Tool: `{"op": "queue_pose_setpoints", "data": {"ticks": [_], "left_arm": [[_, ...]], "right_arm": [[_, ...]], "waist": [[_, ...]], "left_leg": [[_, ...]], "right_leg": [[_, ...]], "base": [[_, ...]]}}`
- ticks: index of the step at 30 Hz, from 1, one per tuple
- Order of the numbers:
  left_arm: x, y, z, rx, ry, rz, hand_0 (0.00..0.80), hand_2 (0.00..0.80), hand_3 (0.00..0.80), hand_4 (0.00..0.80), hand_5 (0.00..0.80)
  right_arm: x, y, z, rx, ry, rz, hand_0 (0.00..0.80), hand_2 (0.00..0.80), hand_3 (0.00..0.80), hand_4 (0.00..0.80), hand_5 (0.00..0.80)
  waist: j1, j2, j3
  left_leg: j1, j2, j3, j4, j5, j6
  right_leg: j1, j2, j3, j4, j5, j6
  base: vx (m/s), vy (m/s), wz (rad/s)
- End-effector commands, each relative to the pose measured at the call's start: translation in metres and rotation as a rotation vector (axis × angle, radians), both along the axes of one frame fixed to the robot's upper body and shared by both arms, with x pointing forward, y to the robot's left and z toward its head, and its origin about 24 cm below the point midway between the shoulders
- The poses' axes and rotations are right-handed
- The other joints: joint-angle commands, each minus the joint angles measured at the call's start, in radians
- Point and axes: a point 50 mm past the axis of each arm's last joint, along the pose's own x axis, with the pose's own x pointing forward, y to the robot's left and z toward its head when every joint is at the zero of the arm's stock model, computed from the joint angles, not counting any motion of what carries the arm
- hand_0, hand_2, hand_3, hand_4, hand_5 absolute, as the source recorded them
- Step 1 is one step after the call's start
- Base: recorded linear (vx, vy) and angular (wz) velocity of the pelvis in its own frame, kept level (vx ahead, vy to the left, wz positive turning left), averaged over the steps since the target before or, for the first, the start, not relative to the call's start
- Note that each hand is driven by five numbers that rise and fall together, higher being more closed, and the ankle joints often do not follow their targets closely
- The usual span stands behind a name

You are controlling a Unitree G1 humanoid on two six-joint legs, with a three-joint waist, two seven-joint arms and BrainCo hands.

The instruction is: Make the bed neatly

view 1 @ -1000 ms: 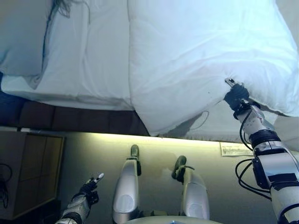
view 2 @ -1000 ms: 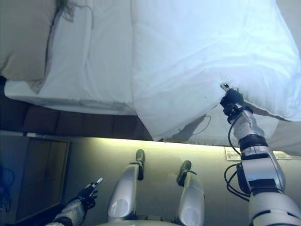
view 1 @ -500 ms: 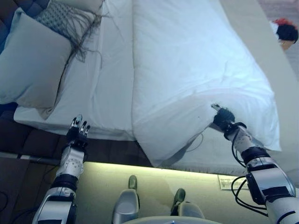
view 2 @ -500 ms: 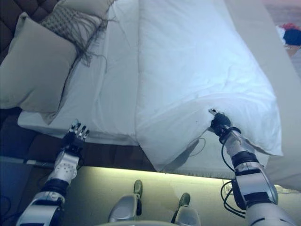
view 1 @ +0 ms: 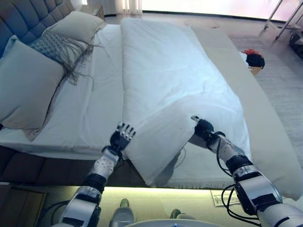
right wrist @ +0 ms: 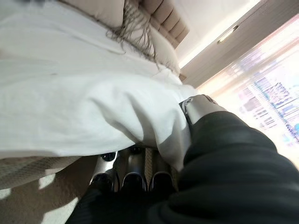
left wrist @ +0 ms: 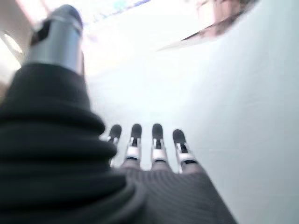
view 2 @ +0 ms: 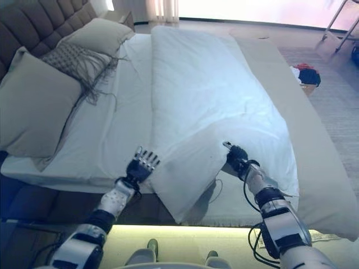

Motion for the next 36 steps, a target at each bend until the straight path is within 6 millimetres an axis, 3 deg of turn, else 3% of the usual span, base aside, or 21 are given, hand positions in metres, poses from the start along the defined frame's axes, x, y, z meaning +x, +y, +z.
{"op": "queue_pose_setpoints", "data": {"ticks": [1, 7, 14, 18, 23, 30, 31, 36], "left_arm": [[-0.016, -0.037, -0.018, -0.182, 0.221, -0.107, 0.0, 0.0, 0.0, 0.0, 0.0], [-0.045, -0.058, -0.036, -0.4, 0.47, -0.074, 0.0, 0.0, 0.0, 0.0, 0.0], [-0.035, -0.076, -0.026, -0.439, 0.569, -0.102, 0.0, 0.0, 0.0, 0.0, 0.0], [-0.026, -0.089, -0.015, -0.469, 0.506, -0.139, 0.0, 0.0, 0.0, 0.0, 0.0], [-0.012, -0.11, 0.004, -0.489, 0.398, -0.184, 0.0, 0.0, 0.0, 0.0, 0.0], [0.006, -0.144, 0.039, -0.57, 0.173, -0.185, 0.0, 0.0, 0.0, 0.0, 0.0], [0.01, -0.147, 0.046, -0.589, 0.123, -0.175, 0.0, 0.0, 0.0, 0.0, 0.0], [0.031, -0.147, 0.075, -0.641, -0.062, -0.114, 0.0, 0.0, 0.0, 0.0, 0.0]], "right_arm": [[0.027, 0.035, 0.061, 0.134, -0.277, 0.087, 0.8, 0.8, 0.8, 0.8, 0.8], [0.031, 0.064, 0.081, 0.217, -0.354, 0.146, 0.8, 0.8, 0.8, 0.8, 0.8], [0.04, 0.104, 0.149, 0.314, -0.584, 0.213, 0.8, 0.8, 0.8, 0.8, 0.8], [0.036, 0.118, 0.171, 0.334, -0.659, 0.268, 0.8, 0.8, 0.8, 0.8, 0.8], [0.027, 0.128, 0.184, 0.376, -0.711, 0.308, 0.8, 0.8, 0.8, 0.8, 0.8], [0.015, 0.14, 0.195, 0.421, -0.777, 0.358, 0.8, 0.8, 0.8, 0.8, 0.8], [0.012, 0.144, 0.195, 0.427, -0.781, 0.37, 0.8, 0.8, 0.8, 0.8, 0.8], [0.0, 0.148, 0.19, 0.442, -0.798, 0.423, 0.8, 0.8, 0.8, 0.8, 0.8]], "waist": [[0.026, -0.017, -0.052], [0.028, -0.055, -0.024], [0.03, -0.105, 0.092], [0.014, -0.124, 0.141], [-0.012, -0.14, 0.186], [-0.046, -0.146, 0.245], [-0.053, -0.146, 0.248], [-0.079, -0.166, 0.261]], "left_leg": [[-0.007, 0.066, 0.014, 0.03, -0.038, -0.027], [-0.022, 0.083, 0.024, 0.036, -0.04, -0.027], [-0.141, 0.108, 0.014, 0.065, -0.019, -0.037], [-0.209, 0.121, 0.009, 0.107, -0.012, -0.042], [-0.279, 0.128, 0.0, 0.157, -0.013, -0.046], [-0.356, 0.132, -0.011, 0.209, -0.019, -0.054], [-0.353, 0.136, -0.019, 0.216, -0.046, -0.062], [-0.376, 0.146, -0.014, 0.221, -0.046, -0.068]], "right_leg": [[-0.064, -0.042, 0.018, 0.1, -0.06, 0.012], [-0.075, -0.022, 0.024, 0.097, -0.055, 0.012], [-0.166, -0.002, 0.034, 0.106, -0.033, 0.012], [-0.222, 0.005, 0.045, 0.134, -0.029, 0.005], [-0.289, 0.015, 0.062, 0.174, -0.029, -0.002], [-0.366, 0.016, 0.077, 0.228, -0.041, -0.01], [-0.367, 0.023, 0.088, 0.238, -0.064, -0.002], [-0.4, 0.031, 0.094, 0.254, -0.071, -0.004]], "base": [[0.011, -0.152, -0.07], [-0.016, -0.155, -0.09], [-0.223, -0.189, -0.07], [-0.122, -0.109, -0.06], [-0.091, -0.065, -0.11], [-0.064, -0.003, -0.04], [0.036, 0.012, -0.04], [-0.027, 0.02, -0.06]]}}
